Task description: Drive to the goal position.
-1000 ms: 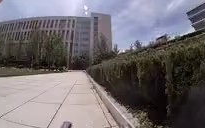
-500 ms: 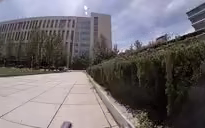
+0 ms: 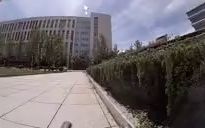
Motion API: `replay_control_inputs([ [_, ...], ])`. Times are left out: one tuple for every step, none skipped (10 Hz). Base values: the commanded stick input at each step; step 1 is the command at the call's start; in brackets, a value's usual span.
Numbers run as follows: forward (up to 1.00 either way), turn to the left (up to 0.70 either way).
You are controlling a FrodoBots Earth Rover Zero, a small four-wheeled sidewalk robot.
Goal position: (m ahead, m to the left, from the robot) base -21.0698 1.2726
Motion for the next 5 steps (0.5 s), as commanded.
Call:
replay_control_inputs([
  [0.1,0.0],
  [0.1,0.0],
  [0.1,0.0],
  [0.1,0.0],
  [0.1,0.0],
])
